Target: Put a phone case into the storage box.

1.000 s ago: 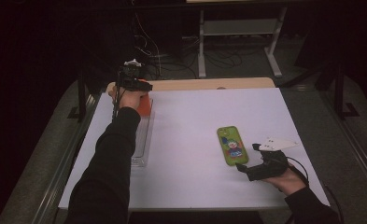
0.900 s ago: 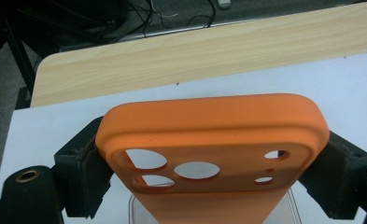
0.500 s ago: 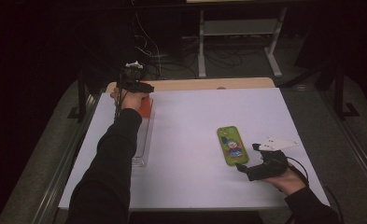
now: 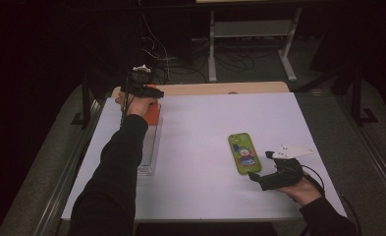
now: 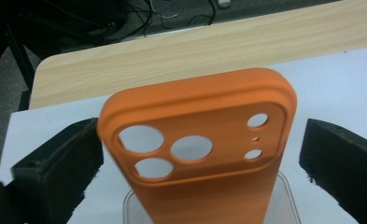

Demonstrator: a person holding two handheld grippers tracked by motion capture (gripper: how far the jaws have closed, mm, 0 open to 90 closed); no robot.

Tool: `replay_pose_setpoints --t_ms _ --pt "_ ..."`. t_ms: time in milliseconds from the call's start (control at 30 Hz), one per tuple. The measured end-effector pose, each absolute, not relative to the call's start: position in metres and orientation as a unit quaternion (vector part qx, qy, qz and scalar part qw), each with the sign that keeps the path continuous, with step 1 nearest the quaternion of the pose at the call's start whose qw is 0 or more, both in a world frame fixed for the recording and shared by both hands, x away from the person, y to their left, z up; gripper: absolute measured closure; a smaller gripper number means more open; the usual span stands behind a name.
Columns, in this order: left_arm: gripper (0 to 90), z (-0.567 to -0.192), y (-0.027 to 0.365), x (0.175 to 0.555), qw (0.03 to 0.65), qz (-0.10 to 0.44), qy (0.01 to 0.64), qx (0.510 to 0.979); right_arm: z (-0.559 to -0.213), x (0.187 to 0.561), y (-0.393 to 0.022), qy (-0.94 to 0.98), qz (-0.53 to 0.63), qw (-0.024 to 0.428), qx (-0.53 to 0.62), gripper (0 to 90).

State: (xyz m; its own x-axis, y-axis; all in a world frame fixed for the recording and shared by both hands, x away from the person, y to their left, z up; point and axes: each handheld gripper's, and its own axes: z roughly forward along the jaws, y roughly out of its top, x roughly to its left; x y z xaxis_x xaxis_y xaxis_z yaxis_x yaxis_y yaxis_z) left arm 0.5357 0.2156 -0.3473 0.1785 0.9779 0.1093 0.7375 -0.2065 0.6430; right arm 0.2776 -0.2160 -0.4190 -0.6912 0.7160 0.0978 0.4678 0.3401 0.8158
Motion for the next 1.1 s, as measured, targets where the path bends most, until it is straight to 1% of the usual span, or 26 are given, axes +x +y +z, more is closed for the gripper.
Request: replay_pose_setpoints --t_ms 233,467,633,900,1100 --pt "0.0 -0.336 0.224 0.528 0.237 0.260 0.575 0.739 -0.419 0.278 -0.216 0.807 0.442 0.142 0.365 0.9" --pt "0.0 -0.329 0.229 0.510 0.261 0.238 0.559 0.750 -0.419 0.278 -0.215 0.807 0.440 0.141 0.369 0.9" --pt "0.0 -0.322 0.229 0.494 0.278 0.220 0.532 0.769 -0.419 0.279 -0.216 0.805 0.441 0.141 0.373 0.9" --pt "0.0 -0.311 0.218 0.451 0.322 0.194 0.474 0.797 -0.417 0.281 -0.213 0.807 0.441 0.148 0.363 0.9" --pt "0.0 -0.307 0.203 0.420 0.361 0.164 0.429 0.811 -0.417 0.283 -0.212 0.806 0.446 0.142 0.363 0.9"
